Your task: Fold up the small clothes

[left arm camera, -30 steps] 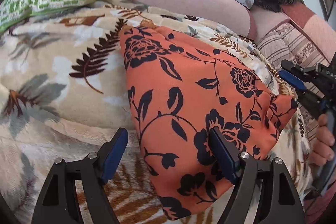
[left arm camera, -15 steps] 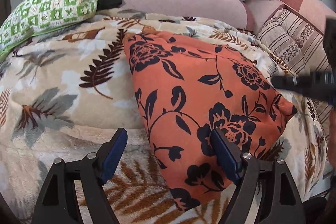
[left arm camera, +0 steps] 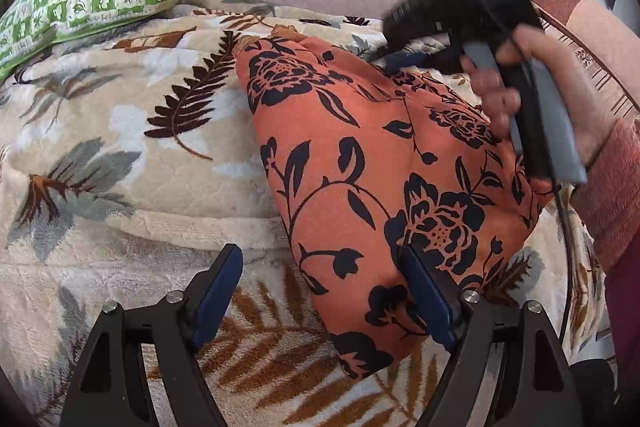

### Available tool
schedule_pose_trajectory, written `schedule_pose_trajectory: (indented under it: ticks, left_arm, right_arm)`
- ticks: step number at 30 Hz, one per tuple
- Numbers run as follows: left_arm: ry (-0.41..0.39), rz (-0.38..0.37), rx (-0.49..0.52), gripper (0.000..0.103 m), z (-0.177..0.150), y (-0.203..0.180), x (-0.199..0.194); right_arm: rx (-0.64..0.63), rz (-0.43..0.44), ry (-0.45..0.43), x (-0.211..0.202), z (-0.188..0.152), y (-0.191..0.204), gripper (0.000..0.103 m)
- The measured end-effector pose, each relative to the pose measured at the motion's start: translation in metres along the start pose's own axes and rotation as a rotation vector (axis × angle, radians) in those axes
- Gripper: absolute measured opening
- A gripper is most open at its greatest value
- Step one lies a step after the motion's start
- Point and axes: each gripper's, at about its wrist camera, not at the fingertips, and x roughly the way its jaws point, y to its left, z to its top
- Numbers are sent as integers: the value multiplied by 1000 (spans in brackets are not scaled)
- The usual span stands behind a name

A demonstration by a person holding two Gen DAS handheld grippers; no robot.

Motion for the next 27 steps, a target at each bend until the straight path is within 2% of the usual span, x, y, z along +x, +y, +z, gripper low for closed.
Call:
schedule_pose_trajectory:
  ticks: [2,5,6,9,11,13,19,21,23,25,27]
  left_arm:
    - [5,-16,-9,83,-1,2,-1]
    - [12,-31,-21,83,-2,5,-1]
    - [12,-32,-19,83,-3,5,-1]
    - [14,-16,-7,83,-4,5,-1]
    - [25,-35,-14,83,-4,8,-1]
    - [32,-58,-26,83,-1,9,-2]
    - [-93,-42,-29,83,14,10,-27]
    - [-79,-30,-50,83,18,13,-21]
    - [-31,-5,-65,83,17,12,-8]
    - [19,23,-63,83,15,9,6]
    - [20,19,-65,83,14,7,10]
  right_arm:
    - [-68,119,-10,-11,3,29,21]
    - [-194,238,61,-8,-1,72,21]
    - [-216,239,91,2,-3,83,21]
    - [-218,144,230,63,-6,92,22]
    - [-179,203,197,62,-1,84,21]
    - [-122,226,166,48,4,74,21]
    - [-105,202,14,-44,-21,23,22]
    - [-65,193,-4,-68,-37,-4,22]
    - [-33,180,-4,-89,-59,-31,22]
    - [-21,173,2,-99,-84,-48,22]
    - [9,126,-8,-101,-111,-65,22]
